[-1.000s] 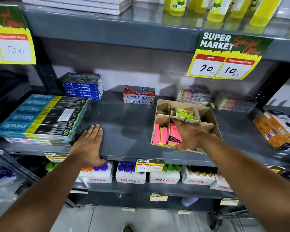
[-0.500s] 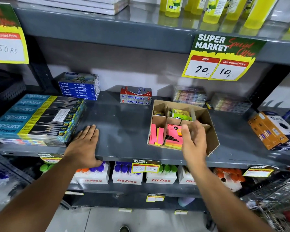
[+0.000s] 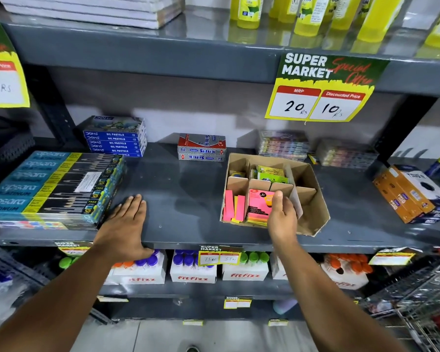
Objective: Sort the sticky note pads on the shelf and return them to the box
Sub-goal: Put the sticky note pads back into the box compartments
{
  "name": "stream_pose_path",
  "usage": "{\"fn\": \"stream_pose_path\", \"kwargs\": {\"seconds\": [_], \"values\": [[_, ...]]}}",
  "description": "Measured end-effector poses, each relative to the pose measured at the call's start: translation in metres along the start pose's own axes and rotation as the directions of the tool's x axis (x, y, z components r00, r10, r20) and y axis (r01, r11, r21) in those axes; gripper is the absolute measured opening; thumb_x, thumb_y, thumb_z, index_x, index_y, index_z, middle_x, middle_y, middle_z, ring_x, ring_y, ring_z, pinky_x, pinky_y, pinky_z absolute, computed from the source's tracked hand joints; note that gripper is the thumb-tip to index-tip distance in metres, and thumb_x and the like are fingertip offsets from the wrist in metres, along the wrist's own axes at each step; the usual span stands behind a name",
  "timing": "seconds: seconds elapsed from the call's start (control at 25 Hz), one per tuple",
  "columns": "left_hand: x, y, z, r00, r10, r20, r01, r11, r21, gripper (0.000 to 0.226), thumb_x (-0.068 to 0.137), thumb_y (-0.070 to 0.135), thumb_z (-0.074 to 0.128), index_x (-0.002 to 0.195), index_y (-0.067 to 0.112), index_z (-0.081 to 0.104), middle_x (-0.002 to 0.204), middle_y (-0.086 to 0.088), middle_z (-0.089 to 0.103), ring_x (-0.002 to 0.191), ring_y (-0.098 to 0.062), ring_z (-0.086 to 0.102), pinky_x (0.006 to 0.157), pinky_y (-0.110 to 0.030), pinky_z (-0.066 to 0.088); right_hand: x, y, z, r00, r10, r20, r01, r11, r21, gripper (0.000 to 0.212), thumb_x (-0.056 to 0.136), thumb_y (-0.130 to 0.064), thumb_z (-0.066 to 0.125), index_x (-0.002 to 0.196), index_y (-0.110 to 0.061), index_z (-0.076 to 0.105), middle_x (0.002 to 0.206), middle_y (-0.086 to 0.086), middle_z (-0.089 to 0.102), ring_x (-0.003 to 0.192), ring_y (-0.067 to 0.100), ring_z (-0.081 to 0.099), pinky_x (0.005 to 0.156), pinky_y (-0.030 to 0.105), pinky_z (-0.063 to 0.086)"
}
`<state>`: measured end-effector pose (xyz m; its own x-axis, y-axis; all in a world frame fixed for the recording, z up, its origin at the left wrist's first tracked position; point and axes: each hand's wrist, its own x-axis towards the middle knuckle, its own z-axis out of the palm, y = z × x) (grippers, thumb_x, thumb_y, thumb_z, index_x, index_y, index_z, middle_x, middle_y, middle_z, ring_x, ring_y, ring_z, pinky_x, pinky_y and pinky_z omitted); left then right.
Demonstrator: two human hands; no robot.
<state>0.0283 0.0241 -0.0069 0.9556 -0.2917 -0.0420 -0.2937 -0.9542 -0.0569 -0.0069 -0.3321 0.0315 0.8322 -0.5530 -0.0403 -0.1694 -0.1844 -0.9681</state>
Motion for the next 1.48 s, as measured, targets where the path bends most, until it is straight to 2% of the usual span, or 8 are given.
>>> {"fn": "stream_pose_path", "kwargs": {"seconds": [0.16, 0.28, 0.36, 0.48, 0.6, 0.68, 0.8, 1.48], "values": [[0.002, -0.005, 0.000, 0.999, 0.010, 0.052, -0.008, 0.999, -0.043, 0.146, 0.047, 0.096, 0.046, 0.149, 0.009, -0.011, 0.156, -0.009, -0.023, 0.144, -0.022, -0.019, 0.118, -0.037, -0.004, -0.017, 0.003, -0.018, 0.950, -0.309, 0.042, 0.310, 0.951, 0.002, 0.043, 0.095, -0.055, 0.038, 0.130, -0.033, 0.046, 0.126, -0.009, 0.057, 0.118, 0.011, 0.052, 0.095, 0.030, 0.043], [0.004, -0.002, -0.008, 0.995, -0.009, 0.098, 0.025, 0.985, -0.169, 0.148, 0.043, 0.104, 0.035, 0.150, 0.012, -0.009, 0.157, -0.007, -0.022, 0.144, -0.020, -0.020, 0.117, -0.037, -0.006, -0.026, 0.019, -0.048, 0.822, -0.543, -0.173, 0.516, 0.838, -0.180, 0.036, 0.096, -0.041, 0.043, 0.129, -0.027, 0.046, 0.132, -0.011, 0.045, 0.124, 0.003, 0.039, 0.099, 0.022, 0.034], [0.007, 0.021, -0.015, 0.999, -0.028, 0.035, 0.037, 0.951, -0.306, 0.138, 0.052, 0.100, 0.033, 0.152, 0.011, 0.002, 0.161, -0.009, -0.009, 0.147, -0.022, -0.010, 0.118, -0.038, -0.002, -0.017, 0.030, -0.070, 0.847, -0.441, -0.296, 0.395, 0.896, -0.204, 0.036, 0.096, -0.029, 0.047, 0.131, -0.021, 0.044, 0.136, 0.002, 0.043, 0.127, 0.009, 0.036, 0.103, 0.030, 0.031], [0.013, 0.084, -0.022, 0.998, -0.030, -0.064, -0.010, 0.837, -0.546, 0.103, 0.078, 0.073, 0.052, 0.151, 0.011, 0.016, 0.160, -0.010, 0.016, 0.146, -0.026, 0.017, 0.118, -0.036, 0.013, 0.001, 0.042, -0.091, 0.953, -0.213, -0.217, 0.158, 0.957, -0.245, 0.050, 0.093, -0.025, 0.055, 0.139, -0.014, 0.038, 0.140, 0.011, 0.047, 0.128, 0.026, 0.043, 0.102, 0.036, 0.036], [0.020, 0.150, -0.034, 0.998, -0.056, -0.035, 0.010, 0.648, -0.762, 0.081, 0.089, 0.045, 0.063, 0.152, 0.019, 0.017, 0.146, -0.005, 0.045, 0.103, -0.030, 0.061, 0.099, -0.045, 0.046, 0.011, 0.046, -0.100, 0.967, -0.236, -0.091, 0.183, 0.902, -0.390, 0.028, 0.094, -0.023, 0.050, 0.122, -0.023, 0.051, 0.095, 0.002, 0.069, 0.084, 0.026, 0.064, 0.073, 0.039, 0.051], [0.025, 0.180, -0.040, 0.989, -0.117, -0.095, -0.013, 0.561, -0.827, 0.061, 0.093, 0.031, 0.062, 0.145, 0.017, 0.035, 0.123, -0.009, 0.065, 0.094, -0.030, 0.064, 0.086, -0.045, 0.053, 0.018, 0.046, -0.104, 0.962, -0.261, -0.078, 0.198, 0.866, -0.460, 0.024, 0.094, -0.017, 0.042, 0.111, -0.022, 0.058, 0.073, -0.008, 0.062, 0.064, 0.016, 0.058, 0.058, 0.032, 0.045], [0.021, 0.208, -0.044, 0.945, -0.232, -0.232, -0.052, 0.593, -0.804, 0.026, 0.094, 0.019, 0.058, 0.120, 0.017, 0.060, 0.097, -0.010, 0.073, 0.083, -0.034, 0.065, 0.070, -0.040, 0.052, 0.027, 0.044, -0.111, 0.968, -0.233, -0.093, 0.161, 0.861, -0.482, 0.023, 0.093, -0.013, 0.039, 0.101, -0.022, 0.059, 0.067, -0.014, 0.055, 0.059, 0.009, 0.051, 0.052, 0.028, 0.037], [0.008, 0.224, -0.042, 0.935, -0.288, -0.206, 0.023, 0.631, -0.776, 0.033, 0.098, 0.011, 0.048, 0.130, 0.012, 0.054, 0.118, -0.010, 0.067, 0.101, -0.030, 0.063, 0.090, -0.044, 0.054, 0.033, 0.044, -0.117, 0.978, -0.189, -0.086, 0.137, 0.899, -0.416, 0.024, 0.096, -0.019, 0.040, 0.107, -0.022, 0.061, 0.072, -0.012, 0.057, 0.065, 0.010, 0.055, 0.063, 0.031, 0.043]]}}
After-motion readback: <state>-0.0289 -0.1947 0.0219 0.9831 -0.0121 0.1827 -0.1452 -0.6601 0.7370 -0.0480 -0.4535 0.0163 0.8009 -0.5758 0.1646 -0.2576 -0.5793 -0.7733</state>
